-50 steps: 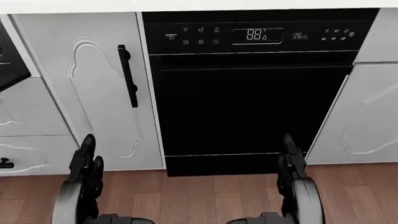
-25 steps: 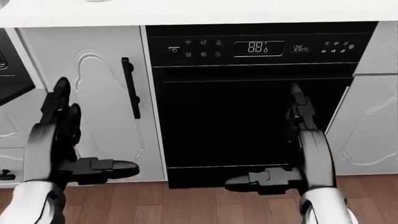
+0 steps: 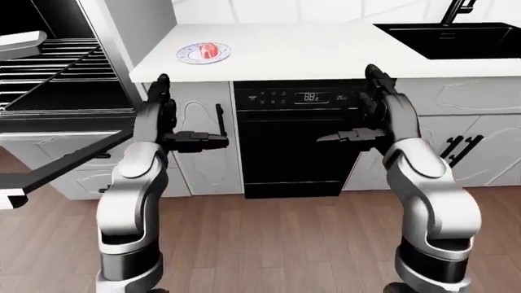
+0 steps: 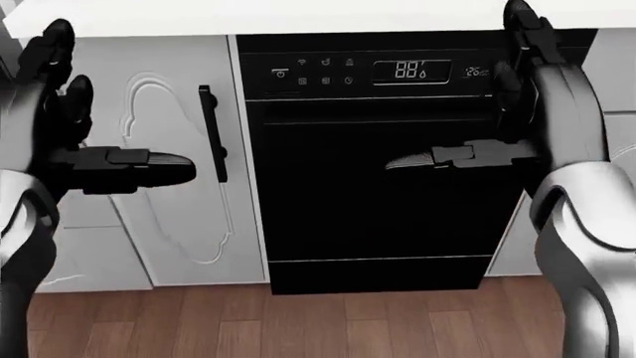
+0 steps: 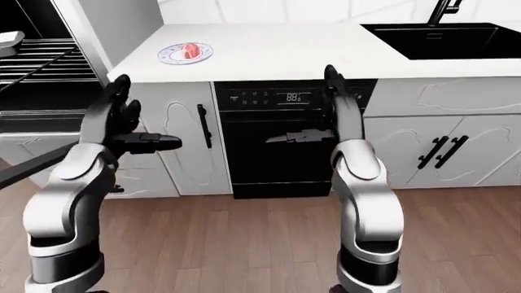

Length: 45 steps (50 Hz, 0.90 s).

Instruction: Place the steak on the top rack of the oven.

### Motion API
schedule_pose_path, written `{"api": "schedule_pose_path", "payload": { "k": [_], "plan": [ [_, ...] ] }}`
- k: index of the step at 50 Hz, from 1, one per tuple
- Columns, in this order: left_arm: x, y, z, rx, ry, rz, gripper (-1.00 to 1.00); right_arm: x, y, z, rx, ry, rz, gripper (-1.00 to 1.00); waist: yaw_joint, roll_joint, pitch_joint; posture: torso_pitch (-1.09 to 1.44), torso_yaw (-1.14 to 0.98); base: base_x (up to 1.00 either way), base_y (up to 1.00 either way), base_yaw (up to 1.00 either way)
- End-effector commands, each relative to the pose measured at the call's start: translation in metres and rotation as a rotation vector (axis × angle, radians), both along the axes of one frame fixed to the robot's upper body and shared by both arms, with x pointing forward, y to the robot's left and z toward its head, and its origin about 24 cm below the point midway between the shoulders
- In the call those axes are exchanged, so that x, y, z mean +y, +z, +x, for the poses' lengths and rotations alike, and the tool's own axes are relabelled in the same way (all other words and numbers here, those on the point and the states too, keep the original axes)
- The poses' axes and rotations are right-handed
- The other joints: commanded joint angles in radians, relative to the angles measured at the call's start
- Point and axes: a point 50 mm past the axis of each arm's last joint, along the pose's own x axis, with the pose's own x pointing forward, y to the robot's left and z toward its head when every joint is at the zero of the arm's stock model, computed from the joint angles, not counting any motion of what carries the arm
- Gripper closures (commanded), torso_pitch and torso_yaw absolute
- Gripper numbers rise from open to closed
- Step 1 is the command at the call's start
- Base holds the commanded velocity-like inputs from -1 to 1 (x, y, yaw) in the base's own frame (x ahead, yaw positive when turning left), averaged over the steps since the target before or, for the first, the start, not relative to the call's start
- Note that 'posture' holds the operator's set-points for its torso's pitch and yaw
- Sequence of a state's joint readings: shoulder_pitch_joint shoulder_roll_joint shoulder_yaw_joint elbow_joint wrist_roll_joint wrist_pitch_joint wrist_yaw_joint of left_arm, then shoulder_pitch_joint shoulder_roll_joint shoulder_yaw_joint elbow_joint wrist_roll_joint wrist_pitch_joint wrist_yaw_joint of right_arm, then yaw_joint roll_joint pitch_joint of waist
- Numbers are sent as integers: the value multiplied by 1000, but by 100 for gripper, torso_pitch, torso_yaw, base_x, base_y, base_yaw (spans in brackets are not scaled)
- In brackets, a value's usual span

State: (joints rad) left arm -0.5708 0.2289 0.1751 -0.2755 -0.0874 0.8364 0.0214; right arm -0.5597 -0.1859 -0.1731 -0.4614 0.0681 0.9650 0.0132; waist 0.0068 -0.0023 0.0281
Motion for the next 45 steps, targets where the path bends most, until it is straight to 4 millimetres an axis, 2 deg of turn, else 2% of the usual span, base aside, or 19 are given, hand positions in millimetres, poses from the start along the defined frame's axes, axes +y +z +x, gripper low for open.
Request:
{"api": "schedule_pose_path", "payload": {
  "k": [1, 12, 13, 16, 22, 26, 27, 29, 30, 32, 33, 34, 36, 39, 41, 42, 43, 44, 45],
  "plan": [
    [0, 25, -1, -93, 0, 10, -100, 4, 18, -3, -83, 18, -3, -100, 0, 1, -23, 0, 0, 0, 0, 0],
    [4, 38, 2, -108, 12, 6, -100, 5, 30, -1, -97, 21, -5, -100, 0, 2, -21, 0, 0, 0, 0, 0],
    [4, 38, 2, -109, 13, 6, -100, 4, 30, 0, -99, 19, -4, -100, -2, 5, -41, 0, 0, 9, 0, 0],
    [4, 39, 2, -109, 13, 6, -100, 4, 32, 0, -97, 19, -7, -100, -3, 6, -15, 0, 0, 15, 0, 0],
    [3, 38, 3, -107, 10, 6, -100, 3, 32, 0, -97, 22, -3, -100, -6, -12, -4, 0, 0, 18, 0, 0],
    [3, 40, 2, -107, 10, 5, -100, 3, 32, -1, -96, 22, -3, -100, -6, 3, -3, 0, 0, 25, 0, 0],
    [3, 40, 2, -107, 11, 5, -100, 3, 32, -1, -96, 20, -3, -100, -6, 13, -5, 0, 0, 27, 0, 0],
    [3, 37, 2, -104, 11, 3, -100, 3, 30, -1, -93, 19, -6, -100, -9, 47, -3, 0, 0, 27, 0, 0],
    [4, 37, 2, -103, 13, 3, -100, 3, 30, 0, -91, 20, -7, -100, -11, 74, -7, 0, 0, 27, 0, 0],
    [3, 37, 2, -102, 13, 3, -100, 3, 31, 0, -93, 18, -9, -100, -6, 58, -5, 0, 0, 27, 0, 0],
    [3, 36, 2, -100, 13, 1, -100, 3, 30, 0, -92, 18, -9, -100, -12, 68, -1, 0, 0, 27, 0, 0],
    [3, 35, 3, -99, 13, 2, -100, 4, 28, 0, -90, 19, -11, -100, -8, 66, -4, 0, 0, 27, 0, 0],
    [3, 34, 3, -98, 15, 1, -100, 4, 28, 0, -89, 22, -13, -100, -6, 53, -14, 0, 0, 26, 0, 0],
    [4, 35, 2, -98, 19, 1, -100, 4, 28, 0, -89, 21, -17, -100, 3, 25, -7, 0, 0, 27, 0, 0],
    [4, 35, 2, -98, 19, 1, -100, 4, 27, 0, -88, 21, -17, -100, 9, -4, -8, 0, 0, 27, 0, 0],
    [4, 35, 2, -98, 19, 1, -100, 4, 27, -1, -87, 21, -18, -100, 12, -26, -13, 0, 0, 27, 0, 0],
    [4, 35, 2, -98, 18, 2, -100, 4, 28, -1, -87, 22, -18, -100, 13, -60, -24, 0, 0, 26, 0, 0],
    [4, 35, 2, -98, 19, 2, -100, 5, 28, -1, -87, 22, -18, -100, 4, -32, -15, 0, 0, 27, 0, 0],
    [4, 35, 2, -98, 18, 2, -100, 4, 28, -1, -87, 22, -18, -100, 5, -47, -8, 0, 0, 27, 0, 0]
  ]
}}
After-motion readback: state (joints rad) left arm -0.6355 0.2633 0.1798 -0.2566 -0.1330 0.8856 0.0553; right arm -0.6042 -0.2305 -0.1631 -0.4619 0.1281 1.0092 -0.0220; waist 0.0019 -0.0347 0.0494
